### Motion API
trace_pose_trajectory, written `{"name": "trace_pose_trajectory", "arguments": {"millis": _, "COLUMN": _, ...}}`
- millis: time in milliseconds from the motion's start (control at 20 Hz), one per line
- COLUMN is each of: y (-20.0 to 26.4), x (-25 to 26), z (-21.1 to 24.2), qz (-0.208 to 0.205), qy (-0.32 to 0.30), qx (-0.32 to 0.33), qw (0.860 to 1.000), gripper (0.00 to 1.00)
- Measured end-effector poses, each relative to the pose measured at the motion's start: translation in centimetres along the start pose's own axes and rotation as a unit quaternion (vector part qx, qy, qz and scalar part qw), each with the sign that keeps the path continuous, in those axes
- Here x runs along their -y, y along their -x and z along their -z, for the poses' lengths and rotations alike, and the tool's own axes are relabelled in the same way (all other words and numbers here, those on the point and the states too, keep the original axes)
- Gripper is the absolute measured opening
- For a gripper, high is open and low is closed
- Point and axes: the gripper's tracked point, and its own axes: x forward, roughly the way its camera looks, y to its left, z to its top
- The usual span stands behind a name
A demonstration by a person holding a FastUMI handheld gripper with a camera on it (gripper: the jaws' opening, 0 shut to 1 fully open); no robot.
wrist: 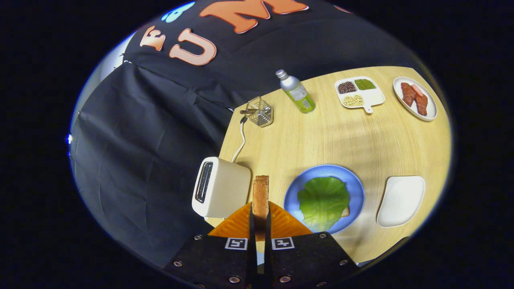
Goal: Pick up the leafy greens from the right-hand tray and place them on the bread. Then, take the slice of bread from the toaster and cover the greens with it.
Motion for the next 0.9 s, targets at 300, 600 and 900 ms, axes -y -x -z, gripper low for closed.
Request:
{"name": "trace_pose_trajectory", "arguments": {"millis": 300, "y": -2.5, "x": 5.0, "z": 1.5, "qz": 0.012, "qy": -0.007, "qx": -0.014, "qw": 1.000, "gripper": 0.08}}
{"name": "trace_pose_trajectory", "arguments": {"millis": 600, "y": -4.6, "x": 7.9, "z": 2.7, "qz": 0.004, "qy": -0.002, "qx": -0.038, "qw": 0.999, "gripper": 0.08}}
{"name": "trace_pose_trajectory", "arguments": {"millis": 900, "y": -5.9, "x": 10.8, "z": 2.4, "qz": 0.038, "qy": 0.023, "qx": -0.037, "qw": 0.998, "gripper": 0.11}}
